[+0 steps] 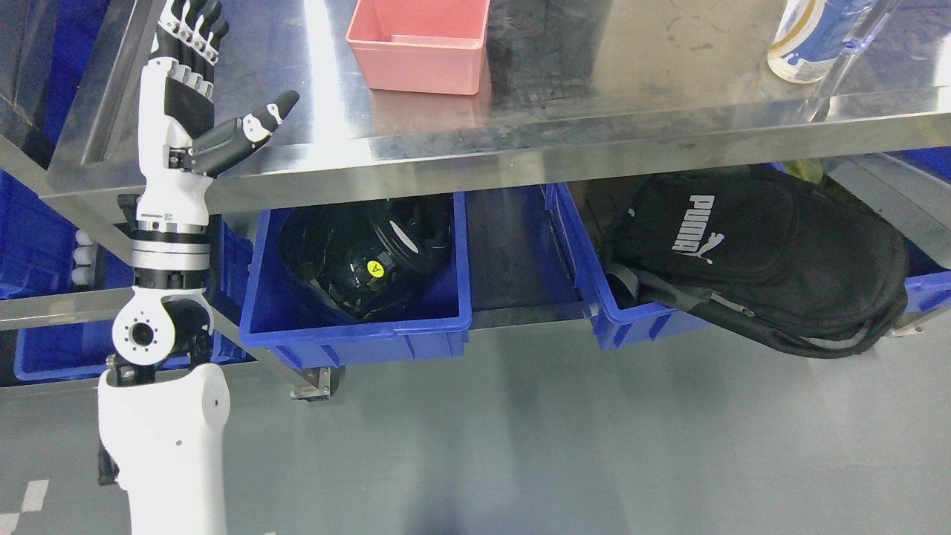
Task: Place storage box into left shelf container
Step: 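Reach the left hand up toward the pink box on the table top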
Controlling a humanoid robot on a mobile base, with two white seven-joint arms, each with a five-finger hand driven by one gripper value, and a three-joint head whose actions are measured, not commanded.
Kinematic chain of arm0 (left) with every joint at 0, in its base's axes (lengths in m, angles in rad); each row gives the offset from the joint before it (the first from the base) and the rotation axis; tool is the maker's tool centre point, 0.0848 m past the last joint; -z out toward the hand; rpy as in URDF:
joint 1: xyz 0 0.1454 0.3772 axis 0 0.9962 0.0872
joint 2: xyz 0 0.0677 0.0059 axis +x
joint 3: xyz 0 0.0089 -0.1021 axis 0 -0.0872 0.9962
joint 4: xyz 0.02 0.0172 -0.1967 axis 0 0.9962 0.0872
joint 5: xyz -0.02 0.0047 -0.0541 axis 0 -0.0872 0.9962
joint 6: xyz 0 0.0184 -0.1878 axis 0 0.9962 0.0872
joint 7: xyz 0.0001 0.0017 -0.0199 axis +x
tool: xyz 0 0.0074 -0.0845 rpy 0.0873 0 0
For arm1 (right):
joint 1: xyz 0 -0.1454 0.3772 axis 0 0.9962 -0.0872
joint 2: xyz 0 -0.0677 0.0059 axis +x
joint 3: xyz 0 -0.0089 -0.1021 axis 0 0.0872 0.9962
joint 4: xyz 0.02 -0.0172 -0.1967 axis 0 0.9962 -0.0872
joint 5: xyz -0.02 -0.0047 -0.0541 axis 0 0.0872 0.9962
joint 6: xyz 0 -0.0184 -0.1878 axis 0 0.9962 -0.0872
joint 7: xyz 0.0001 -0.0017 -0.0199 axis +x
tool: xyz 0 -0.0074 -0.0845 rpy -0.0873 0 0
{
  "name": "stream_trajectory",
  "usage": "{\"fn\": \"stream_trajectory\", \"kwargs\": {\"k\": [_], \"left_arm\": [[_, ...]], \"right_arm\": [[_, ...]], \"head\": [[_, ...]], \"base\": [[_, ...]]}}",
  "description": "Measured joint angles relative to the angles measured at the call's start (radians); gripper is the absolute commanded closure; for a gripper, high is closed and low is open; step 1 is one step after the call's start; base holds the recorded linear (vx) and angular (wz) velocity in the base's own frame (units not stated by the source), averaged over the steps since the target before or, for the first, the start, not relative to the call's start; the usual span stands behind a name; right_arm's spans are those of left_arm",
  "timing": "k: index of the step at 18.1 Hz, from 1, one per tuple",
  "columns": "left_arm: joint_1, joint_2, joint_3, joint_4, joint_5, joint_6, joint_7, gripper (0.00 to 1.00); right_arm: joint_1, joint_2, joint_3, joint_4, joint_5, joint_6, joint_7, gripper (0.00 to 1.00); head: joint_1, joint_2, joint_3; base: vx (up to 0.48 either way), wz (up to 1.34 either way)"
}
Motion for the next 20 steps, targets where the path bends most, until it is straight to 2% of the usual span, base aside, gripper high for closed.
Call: {"fn": "stream_trajectory", "kwargs": {"k": [4,7,13,17,20], "left_arm": [[-0.024,0.019,0.017,0.015,-0.002,0.002,-0.025,0.00],[-0.075,0.073,0.026,0.038,-0.004,0.005,-0.054,0.00],[-0.242,0.240,-0.028,0.118,-0.012,-0.017,-0.481,0.00],[-0.388,0.323,-0.122,0.206,-0.108,-0.070,-0.600,0.00],[-0.496,0.337,-0.192,0.284,-0.213,-0.105,-0.629,0.00]], "right_arm": [[0.000,0.000,0.000,0.000,0.000,0.000,0.000,0.00],[0.000,0.000,0.000,0.000,0.000,0.000,0.001,0.00],[0.000,0.000,0.000,0.000,0.000,-0.003,0.006,0.00],[0.000,0.000,0.000,0.000,0.000,-0.007,0.000,0.00],[0.000,0.000,0.000,0.000,0.000,-0.002,0.000,0.00]], "head": [[0.0000,0.000,0.000],[0.0000,0.000,0.000],[0.0000,0.000,0.000],[0.0000,0.000,0.000],[0.0000,0.000,0.000]], "base": [[0.000,0.00],[0.000,0.00],[0.000,0.00],[0.000,0.00],[0.000,0.00]]}}
